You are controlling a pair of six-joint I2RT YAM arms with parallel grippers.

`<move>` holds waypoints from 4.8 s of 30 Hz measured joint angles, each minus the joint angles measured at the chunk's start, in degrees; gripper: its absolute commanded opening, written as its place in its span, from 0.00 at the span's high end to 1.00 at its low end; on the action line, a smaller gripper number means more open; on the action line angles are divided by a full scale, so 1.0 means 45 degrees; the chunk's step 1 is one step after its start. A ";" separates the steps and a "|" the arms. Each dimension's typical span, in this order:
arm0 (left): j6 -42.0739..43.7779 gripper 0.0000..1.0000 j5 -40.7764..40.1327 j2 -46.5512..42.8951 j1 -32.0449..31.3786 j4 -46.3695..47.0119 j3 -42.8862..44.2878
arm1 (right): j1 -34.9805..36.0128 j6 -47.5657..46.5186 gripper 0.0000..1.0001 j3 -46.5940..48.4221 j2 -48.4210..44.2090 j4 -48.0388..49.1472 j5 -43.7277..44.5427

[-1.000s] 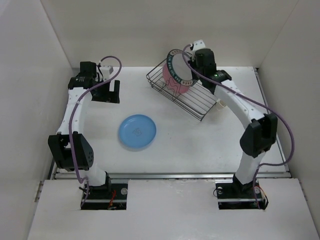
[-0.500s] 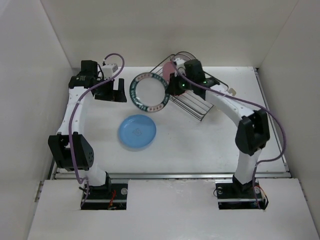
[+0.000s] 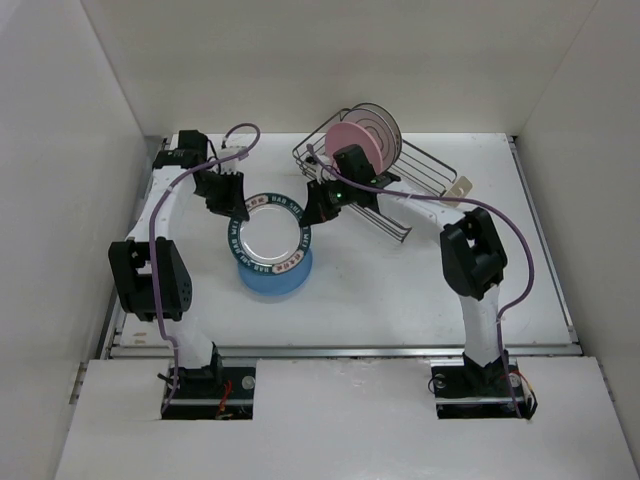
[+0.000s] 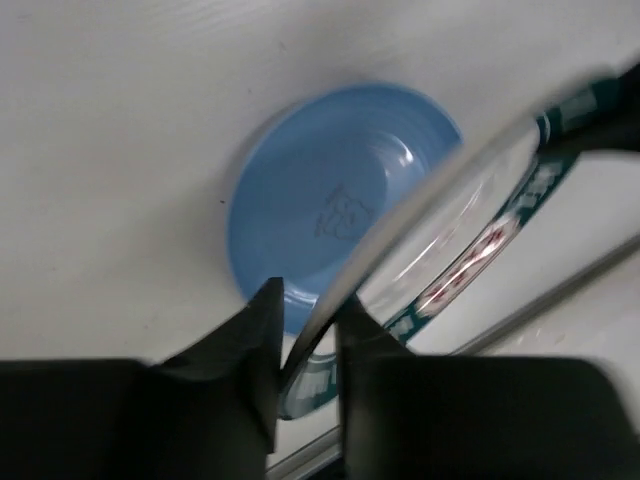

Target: Unload the plates from the dish rack

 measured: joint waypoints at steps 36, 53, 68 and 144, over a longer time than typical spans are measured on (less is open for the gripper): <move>-0.4090 0.95 0.0311 0.5401 0.5542 0.0801 0.2822 | -0.2516 -0.0024 0.34 0.2934 -0.1914 -0.1622 1.0520; -0.3764 0.46 -0.1428 0.5377 0.5566 0.0311 0.2346 | -0.2846 -0.1943 1.00 0.4765 0.1860 -0.2001 1.2585; -0.3104 0.40 -0.2545 0.1472 0.5566 0.0117 0.1637 | -0.1389 -0.4964 1.00 0.3230 -0.2482 -0.0005 1.5489; -0.1719 0.38 -0.4833 0.0350 0.4415 -0.0291 0.1229 | -0.2540 -0.1243 0.52 0.6654 0.1423 -0.1146 1.4372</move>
